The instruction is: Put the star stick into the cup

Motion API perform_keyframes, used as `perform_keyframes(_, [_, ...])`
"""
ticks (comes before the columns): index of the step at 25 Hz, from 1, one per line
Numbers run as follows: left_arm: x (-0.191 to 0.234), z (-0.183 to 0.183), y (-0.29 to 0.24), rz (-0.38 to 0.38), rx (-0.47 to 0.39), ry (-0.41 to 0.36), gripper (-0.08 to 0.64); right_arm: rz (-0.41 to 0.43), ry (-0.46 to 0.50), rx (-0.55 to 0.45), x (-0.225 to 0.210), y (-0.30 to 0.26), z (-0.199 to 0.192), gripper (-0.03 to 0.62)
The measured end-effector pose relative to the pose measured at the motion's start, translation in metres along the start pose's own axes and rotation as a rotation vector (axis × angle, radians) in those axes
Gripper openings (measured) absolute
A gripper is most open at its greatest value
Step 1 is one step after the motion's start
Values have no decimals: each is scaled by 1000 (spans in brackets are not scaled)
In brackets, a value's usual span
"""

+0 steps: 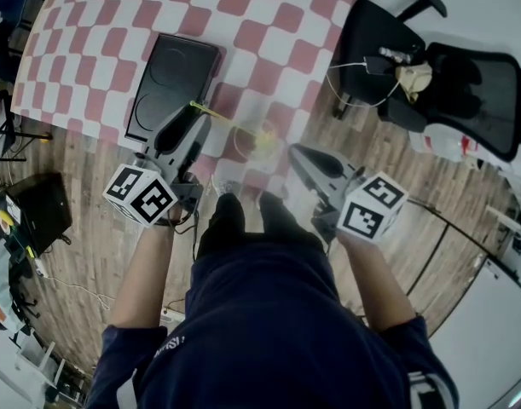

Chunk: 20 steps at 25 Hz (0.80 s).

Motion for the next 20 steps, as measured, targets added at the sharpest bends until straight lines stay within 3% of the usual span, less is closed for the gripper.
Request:
perform_keyframes(7, [-16,5,15,-12,-2,-36,179,-10,26,-43,14,13,4,16])
perform_keyframes(20, [-65,15,40,-81,8,-144,66,-13,93,-128,42,34,18,17])
Point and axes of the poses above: the fingertips, and each gripper's own axes: y backward along the fingers, x to its left, z out of its top, the point moved 6 cm from there along y, backward along the fingers, and after that the axes turned 11 degrees about x, right-handed, at the moved point
